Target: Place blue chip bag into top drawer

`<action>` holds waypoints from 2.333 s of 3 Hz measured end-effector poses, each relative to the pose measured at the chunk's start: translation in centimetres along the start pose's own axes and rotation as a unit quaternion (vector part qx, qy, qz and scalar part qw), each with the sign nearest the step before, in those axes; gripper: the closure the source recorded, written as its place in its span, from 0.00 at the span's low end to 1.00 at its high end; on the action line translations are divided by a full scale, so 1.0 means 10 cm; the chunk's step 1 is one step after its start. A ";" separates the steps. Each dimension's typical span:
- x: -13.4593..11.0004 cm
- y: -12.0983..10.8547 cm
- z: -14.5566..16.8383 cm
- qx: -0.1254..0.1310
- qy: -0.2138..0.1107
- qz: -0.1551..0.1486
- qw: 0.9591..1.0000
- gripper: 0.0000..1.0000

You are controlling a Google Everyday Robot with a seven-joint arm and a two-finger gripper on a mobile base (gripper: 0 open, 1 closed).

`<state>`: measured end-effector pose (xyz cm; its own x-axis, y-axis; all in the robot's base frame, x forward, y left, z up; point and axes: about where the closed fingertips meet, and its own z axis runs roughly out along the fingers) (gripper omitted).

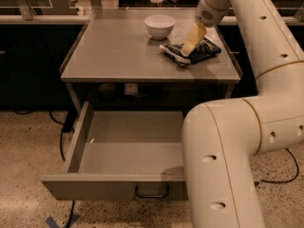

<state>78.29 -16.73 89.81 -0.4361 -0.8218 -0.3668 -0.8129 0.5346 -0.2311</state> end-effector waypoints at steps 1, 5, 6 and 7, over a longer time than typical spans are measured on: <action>0.03 0.02 0.10 -0.009 0.005 0.024 1.000 0.00; 0.02 0.10 0.50 -0.033 0.015 0.060 0.998 0.00; 0.05 0.16 0.69 -0.046 0.025 0.079 0.995 0.00; 0.03 0.23 0.85 -0.056 0.039 0.091 0.994 0.00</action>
Offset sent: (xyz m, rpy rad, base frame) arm 0.1025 -0.0209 0.0304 0.0063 0.1846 -0.0845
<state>79.59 -14.06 81.56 -0.6046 -0.7289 -0.3210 -0.7541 0.6536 -0.0638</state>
